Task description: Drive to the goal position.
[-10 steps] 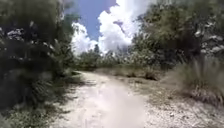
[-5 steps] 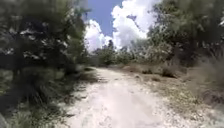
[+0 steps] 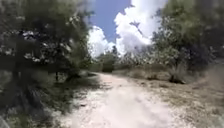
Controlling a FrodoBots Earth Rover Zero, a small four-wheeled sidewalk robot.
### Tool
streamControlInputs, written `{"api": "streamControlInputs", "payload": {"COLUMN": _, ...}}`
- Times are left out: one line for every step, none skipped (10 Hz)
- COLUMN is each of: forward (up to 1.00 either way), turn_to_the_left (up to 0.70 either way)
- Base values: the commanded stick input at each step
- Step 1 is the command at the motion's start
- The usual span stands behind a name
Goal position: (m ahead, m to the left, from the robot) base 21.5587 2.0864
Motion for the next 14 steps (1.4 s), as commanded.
{"api": "streamControlInputs", "payload": {"forward": 0.5, "turn_to_the_left": 0.41}}
{"api": "streamControlInputs", "payload": {"forward": 0.5, "turn_to_the_left": 0.0}}
{"api": "streamControlInputs", "payload": {"forward": 0.5, "turn_to_the_left": 0.0}}
{"api": "streamControlInputs", "payload": {"forward": 0.5, "turn_to_the_left": 0.0}}
{"api": "streamControlInputs", "payload": {"forward": 0.5, "turn_to_the_left": 0.0}}
{"api": "streamControlInputs", "payload": {"forward": 0.5, "turn_to_the_left": 0.0}}
{"api": "streamControlInputs", "payload": {"forward": 0.5, "turn_to_the_left": 0.0}}
{"api": "streamControlInputs", "payload": {"forward": 0.5, "turn_to_the_left": 0.0}}
{"api": "streamControlInputs", "payload": {"forward": 0.5, "turn_to_the_left": 0.0}}
{"api": "streamControlInputs", "payload": {"forward": 0.5, "turn_to_the_left": 0.0}}
{"api": "streamControlInputs", "payload": {"forward": 0.5, "turn_to_the_left": 0.0}}
{"api": "streamControlInputs", "payload": {"forward": 0.5, "turn_to_the_left": 0.0}}
{"api": "streamControlInputs", "payload": {"forward": 0.5, "turn_to_the_left": 0.0}}
{"api": "streamControlInputs", "payload": {"forward": 0.5, "turn_to_the_left": 0.0}}
